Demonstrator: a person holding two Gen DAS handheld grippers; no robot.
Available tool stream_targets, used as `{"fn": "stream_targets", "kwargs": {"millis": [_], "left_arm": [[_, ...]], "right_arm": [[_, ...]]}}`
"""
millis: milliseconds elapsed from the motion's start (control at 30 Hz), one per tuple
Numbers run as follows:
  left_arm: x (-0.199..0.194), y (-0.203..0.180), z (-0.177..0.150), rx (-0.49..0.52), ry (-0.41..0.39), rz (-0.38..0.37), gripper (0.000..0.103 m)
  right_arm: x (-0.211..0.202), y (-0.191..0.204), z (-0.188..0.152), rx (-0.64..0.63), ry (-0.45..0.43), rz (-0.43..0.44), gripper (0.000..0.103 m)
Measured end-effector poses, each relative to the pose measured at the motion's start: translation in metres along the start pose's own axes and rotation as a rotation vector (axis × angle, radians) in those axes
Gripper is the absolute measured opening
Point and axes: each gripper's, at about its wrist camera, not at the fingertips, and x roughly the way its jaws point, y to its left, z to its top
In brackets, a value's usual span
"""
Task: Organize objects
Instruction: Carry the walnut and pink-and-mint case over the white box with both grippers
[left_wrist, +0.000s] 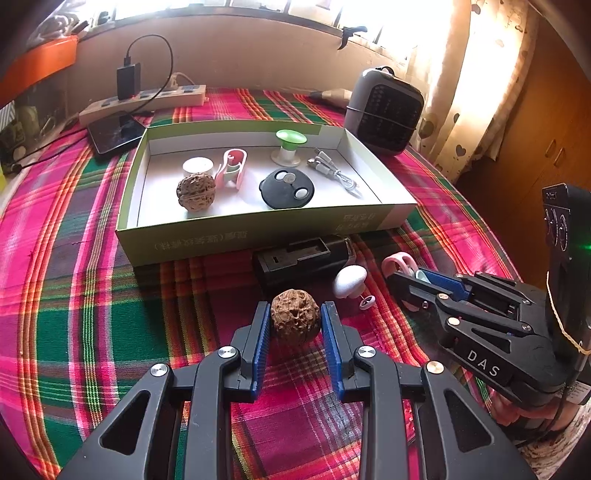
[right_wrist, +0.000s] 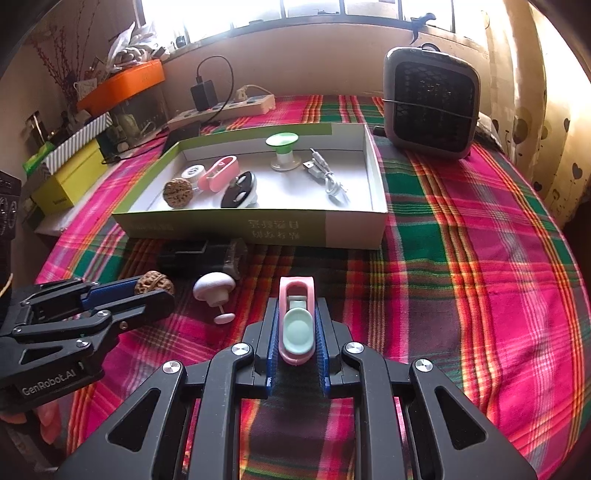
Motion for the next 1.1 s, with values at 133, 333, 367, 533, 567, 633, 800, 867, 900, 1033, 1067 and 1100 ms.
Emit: {"fn": "stream_targets", "kwargs": {"millis": [133, 333, 367, 533, 567, 633, 800, 867, 900, 1033, 1067, 1100], "left_arm": [[-0.004, -0.001, 0.002, 0.006, -0.011, -0.004, 0.025], [-0.011, 0.0, 0.01, 0.01, -0.027, -0.01, 0.025], [-0.013, 0.0, 0.011, 0.009, -0.03, -0.01, 0.025], [-0.021, 0.002, 0.025, 0.025, -0.062, -0.004, 0.025], [-0.021, 0.004, 0.028, 0.019, -0.063, -0.013, 0.025], [-0.021, 0.009, 0.035, 0.002, -0.059, -0.025, 0.025], [-0.021, 0.018, 0.05, -0.003, -0.077, -0.012, 0.025], [-0.02, 0.024, 0.056, -0.016, -0.079, -0.01, 0.025], [-0.019, 0.027, 0.06, -0.02, -0.082, -0.008, 0.025], [-0.016, 0.04, 0.073, -0.038, -0.091, 0.003, 0.025], [-0.014, 0.044, 0.078, -0.046, -0.089, 0.006, 0.025], [-0.012, 0.047, 0.081, -0.049, -0.087, 0.005, 0.025]], "right_arm": [[-0.002, 0.001, 0.0, 0.0, -0.006, 0.007, 0.018], [-0.007, 0.003, 0.002, 0.001, -0.017, 0.018, 0.018], [-0.009, 0.004, 0.004, 0.002, -0.024, 0.019, 0.018], [-0.018, 0.005, 0.015, -0.004, -0.051, 0.024, 0.018], [-0.019, 0.005, 0.019, -0.004, -0.056, 0.029, 0.018], [-0.02, 0.005, 0.026, -0.012, -0.063, 0.027, 0.018], [-0.019, 0.006, 0.042, -0.026, -0.076, 0.032, 0.018], [-0.017, 0.007, 0.048, -0.034, -0.078, 0.034, 0.018], [-0.016, 0.008, 0.052, -0.042, -0.08, 0.03, 0.018], [-0.01, 0.008, 0.065, -0.056, -0.081, 0.035, 0.018], [-0.007, 0.007, 0.069, -0.056, -0.076, 0.039, 0.018], [-0.005, 0.006, 0.071, -0.057, -0.072, 0.041, 0.018]]}}
